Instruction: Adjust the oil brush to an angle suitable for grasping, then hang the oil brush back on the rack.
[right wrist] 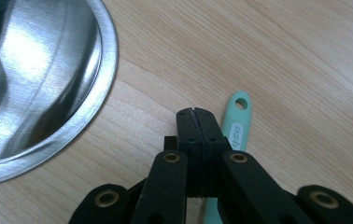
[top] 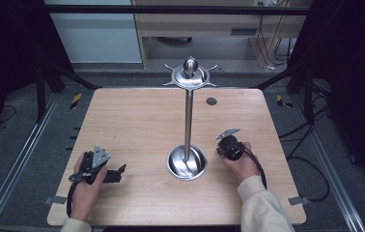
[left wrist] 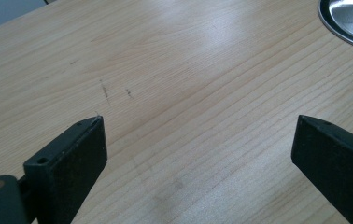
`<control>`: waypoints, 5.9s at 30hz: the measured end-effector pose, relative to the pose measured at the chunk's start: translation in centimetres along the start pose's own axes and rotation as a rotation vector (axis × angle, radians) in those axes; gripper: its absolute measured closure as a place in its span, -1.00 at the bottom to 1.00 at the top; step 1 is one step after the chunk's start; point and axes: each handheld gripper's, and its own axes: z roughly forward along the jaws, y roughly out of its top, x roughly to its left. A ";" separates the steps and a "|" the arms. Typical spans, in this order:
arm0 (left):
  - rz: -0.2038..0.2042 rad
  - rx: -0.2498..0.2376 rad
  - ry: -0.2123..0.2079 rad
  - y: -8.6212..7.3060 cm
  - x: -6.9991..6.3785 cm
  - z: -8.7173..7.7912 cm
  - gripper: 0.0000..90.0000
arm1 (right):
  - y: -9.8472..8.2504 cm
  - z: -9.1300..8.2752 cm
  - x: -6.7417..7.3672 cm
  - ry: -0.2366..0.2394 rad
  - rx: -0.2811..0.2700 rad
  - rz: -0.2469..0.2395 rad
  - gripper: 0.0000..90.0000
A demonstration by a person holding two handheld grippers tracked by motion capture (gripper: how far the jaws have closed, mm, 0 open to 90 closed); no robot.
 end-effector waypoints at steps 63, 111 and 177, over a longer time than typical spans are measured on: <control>0.011 0.019 -0.019 0.0 -0.3 0.3 -0.93 | -1.1 -4.3 -1.3 -0.032 0.338 0.284 0.47; 0.018 0.016 -0.026 0.0 -0.3 0.3 -0.93 | -1.2 -7.2 -3.6 -0.002 0.237 0.356 0.83; 0.014 0.014 -0.027 0.1 -0.4 0.3 -0.93 | 0.3 -21.9 -4.6 0.094 -0.515 0.314 0.83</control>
